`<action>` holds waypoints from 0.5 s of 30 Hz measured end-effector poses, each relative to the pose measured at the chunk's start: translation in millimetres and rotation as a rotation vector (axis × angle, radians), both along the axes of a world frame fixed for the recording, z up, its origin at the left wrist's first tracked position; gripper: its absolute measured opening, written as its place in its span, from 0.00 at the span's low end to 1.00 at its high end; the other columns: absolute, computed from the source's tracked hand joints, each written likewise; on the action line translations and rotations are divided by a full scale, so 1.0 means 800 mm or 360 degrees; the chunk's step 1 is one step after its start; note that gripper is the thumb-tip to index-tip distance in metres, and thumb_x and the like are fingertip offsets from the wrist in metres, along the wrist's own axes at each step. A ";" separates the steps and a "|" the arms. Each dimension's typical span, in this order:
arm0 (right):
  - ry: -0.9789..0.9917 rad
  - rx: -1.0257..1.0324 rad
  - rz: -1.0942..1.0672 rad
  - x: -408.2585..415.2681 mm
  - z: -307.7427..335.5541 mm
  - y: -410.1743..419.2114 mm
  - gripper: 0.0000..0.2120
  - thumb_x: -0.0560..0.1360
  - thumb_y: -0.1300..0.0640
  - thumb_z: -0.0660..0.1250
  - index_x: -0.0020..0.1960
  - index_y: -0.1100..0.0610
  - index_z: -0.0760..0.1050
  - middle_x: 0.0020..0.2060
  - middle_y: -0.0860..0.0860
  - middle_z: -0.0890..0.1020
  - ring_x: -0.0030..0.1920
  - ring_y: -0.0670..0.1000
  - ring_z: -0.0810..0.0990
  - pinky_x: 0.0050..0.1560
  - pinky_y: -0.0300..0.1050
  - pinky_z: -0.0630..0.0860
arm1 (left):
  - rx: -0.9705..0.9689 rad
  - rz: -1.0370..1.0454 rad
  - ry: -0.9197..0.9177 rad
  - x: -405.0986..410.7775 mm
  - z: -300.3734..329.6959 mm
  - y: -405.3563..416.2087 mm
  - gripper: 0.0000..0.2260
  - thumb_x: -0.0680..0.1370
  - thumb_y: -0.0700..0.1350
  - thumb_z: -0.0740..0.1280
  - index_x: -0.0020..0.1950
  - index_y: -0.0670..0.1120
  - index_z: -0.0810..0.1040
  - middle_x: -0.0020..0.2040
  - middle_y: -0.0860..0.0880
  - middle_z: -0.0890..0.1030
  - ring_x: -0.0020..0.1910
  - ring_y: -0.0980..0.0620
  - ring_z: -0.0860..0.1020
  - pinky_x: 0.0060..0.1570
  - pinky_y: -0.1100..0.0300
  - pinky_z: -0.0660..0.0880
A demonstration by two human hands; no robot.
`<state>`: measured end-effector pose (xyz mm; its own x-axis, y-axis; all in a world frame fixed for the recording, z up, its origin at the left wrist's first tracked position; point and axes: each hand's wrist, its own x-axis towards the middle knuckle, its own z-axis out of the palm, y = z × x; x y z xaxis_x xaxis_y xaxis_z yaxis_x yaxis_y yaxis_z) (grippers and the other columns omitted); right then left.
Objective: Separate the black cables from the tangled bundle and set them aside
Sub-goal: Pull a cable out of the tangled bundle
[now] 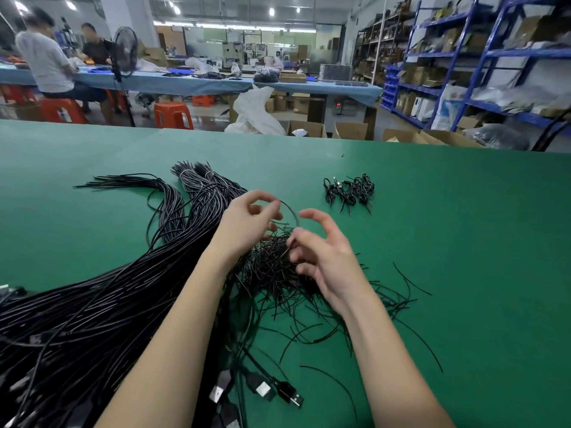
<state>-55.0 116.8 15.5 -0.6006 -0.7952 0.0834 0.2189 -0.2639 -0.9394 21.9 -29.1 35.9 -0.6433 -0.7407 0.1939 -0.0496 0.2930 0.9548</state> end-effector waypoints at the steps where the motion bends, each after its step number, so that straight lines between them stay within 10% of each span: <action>1: -0.0097 -0.0093 -0.0016 -0.006 0.004 0.005 0.10 0.82 0.62 0.66 0.60 0.51 0.78 0.41 0.50 0.85 0.33 0.47 0.81 0.29 0.36 0.76 | -0.0292 0.0010 -0.0097 -0.001 -0.005 -0.001 0.06 0.78 0.46 0.71 0.55 0.53 0.80 0.45 0.52 0.84 0.38 0.56 0.82 0.38 0.61 0.79; 5: 0.0366 0.0016 -0.0248 -0.030 0.014 0.026 0.11 0.81 0.61 0.68 0.59 0.48 0.81 0.55 0.46 0.87 0.42 0.48 0.86 0.37 0.38 0.80 | -0.0960 -0.0247 -0.0325 -0.006 -0.021 0.005 0.27 0.74 0.55 0.75 0.70 0.60 0.69 0.59 0.56 0.79 0.57 0.57 0.78 0.57 0.58 0.75; 9: 0.1179 0.0265 -0.0855 -0.043 0.005 0.032 0.03 0.77 0.50 0.74 0.45 0.42 0.85 0.44 0.41 0.86 0.42 0.40 0.83 0.43 0.29 0.74 | -0.1133 -0.0525 -0.0351 -0.013 -0.025 0.020 0.37 0.70 0.65 0.72 0.76 0.64 0.62 0.70 0.56 0.73 0.70 0.58 0.69 0.72 0.54 0.67; 15: 0.0655 0.0015 -0.0746 -0.046 -0.002 0.023 0.25 0.87 0.45 0.48 0.44 0.52 0.78 0.43 0.49 0.88 0.55 0.48 0.85 0.64 0.51 0.75 | -0.1194 -0.0407 -0.0185 -0.015 -0.006 0.040 0.32 0.69 0.70 0.70 0.71 0.63 0.69 0.55 0.59 0.71 0.57 0.65 0.69 0.60 0.69 0.66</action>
